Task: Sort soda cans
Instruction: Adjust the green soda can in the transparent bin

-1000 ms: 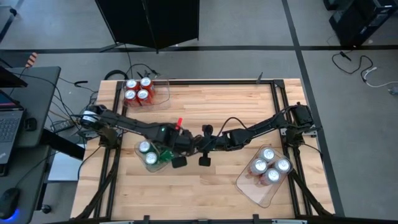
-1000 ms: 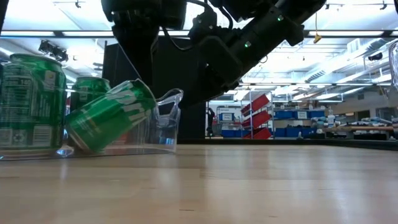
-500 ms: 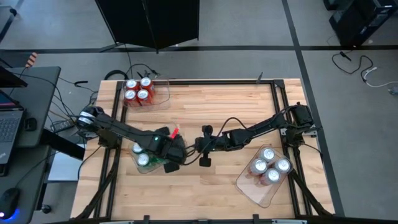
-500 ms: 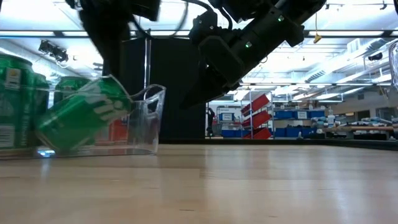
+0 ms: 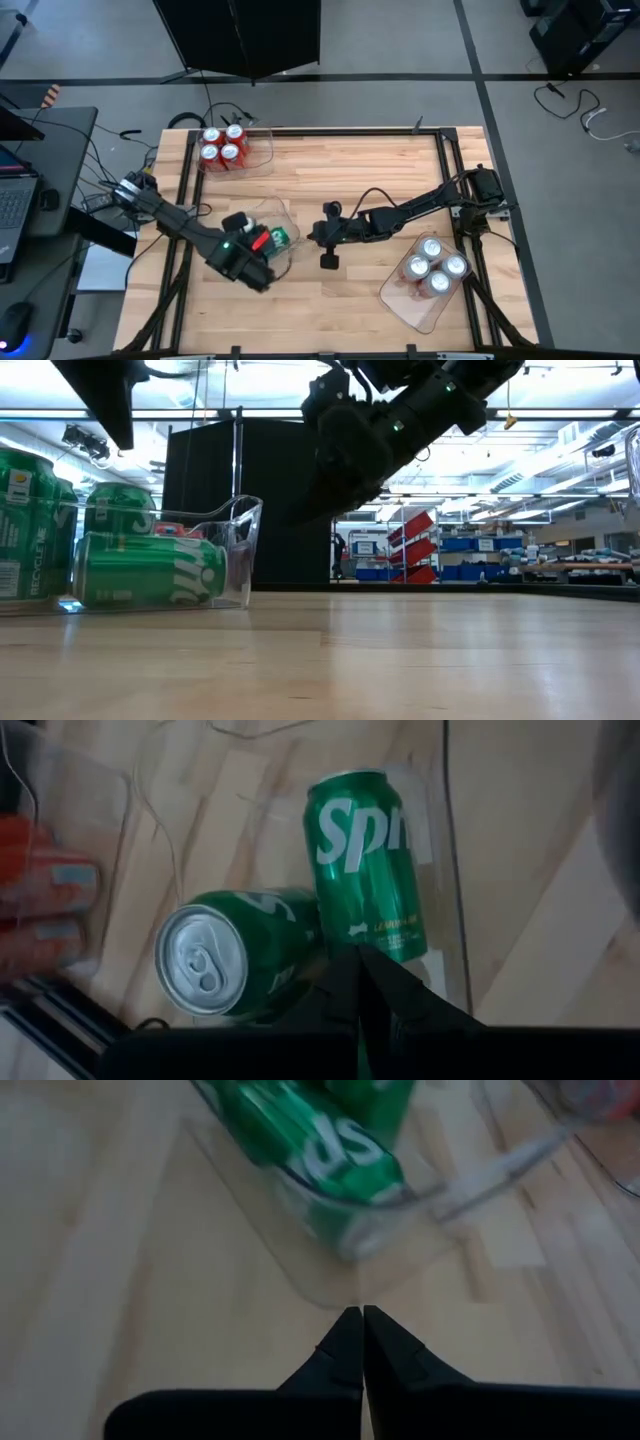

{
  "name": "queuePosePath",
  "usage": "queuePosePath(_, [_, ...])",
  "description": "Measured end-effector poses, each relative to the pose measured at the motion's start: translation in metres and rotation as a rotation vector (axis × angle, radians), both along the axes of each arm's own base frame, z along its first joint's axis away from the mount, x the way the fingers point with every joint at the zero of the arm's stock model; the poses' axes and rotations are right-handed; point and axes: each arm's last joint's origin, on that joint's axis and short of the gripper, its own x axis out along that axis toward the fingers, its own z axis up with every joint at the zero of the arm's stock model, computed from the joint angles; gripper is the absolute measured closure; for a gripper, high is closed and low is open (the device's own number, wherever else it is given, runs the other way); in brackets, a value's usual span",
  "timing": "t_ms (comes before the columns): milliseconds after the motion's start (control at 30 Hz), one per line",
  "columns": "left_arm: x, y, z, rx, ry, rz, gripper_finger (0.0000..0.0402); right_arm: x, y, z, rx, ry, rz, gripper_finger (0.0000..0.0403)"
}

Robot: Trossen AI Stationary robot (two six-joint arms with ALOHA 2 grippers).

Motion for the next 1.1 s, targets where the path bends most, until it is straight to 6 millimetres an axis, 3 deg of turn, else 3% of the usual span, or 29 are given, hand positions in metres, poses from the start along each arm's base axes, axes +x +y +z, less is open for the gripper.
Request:
queuePosePath(133, [0.001, 0.002, 0.002, 0.035, -0.02, -0.029, 0.04, 0.003, 0.002, 0.005, 0.029, -0.054, 0.051, 0.0403])
queuePosePath(433, [0.048, 0.057, 0.006, -0.103, -0.1, -0.24, 0.0401, 0.008, 0.01, 0.016, 0.035, -0.081, 0.125, 0.0403])
queuePosePath(800, [0.057, 0.13, -0.035, -0.17, -0.018, -0.347, 0.0401, 0.02, 0.019, -0.013, 0.076, -0.098, 0.147, 0.0403])
queuePosePath(1100, [0.056, 0.145, -0.065, -0.256, -0.075, -0.463, 0.0401, 0.022, 0.012, -0.013, 0.075, -0.114, 0.125, 0.0403])
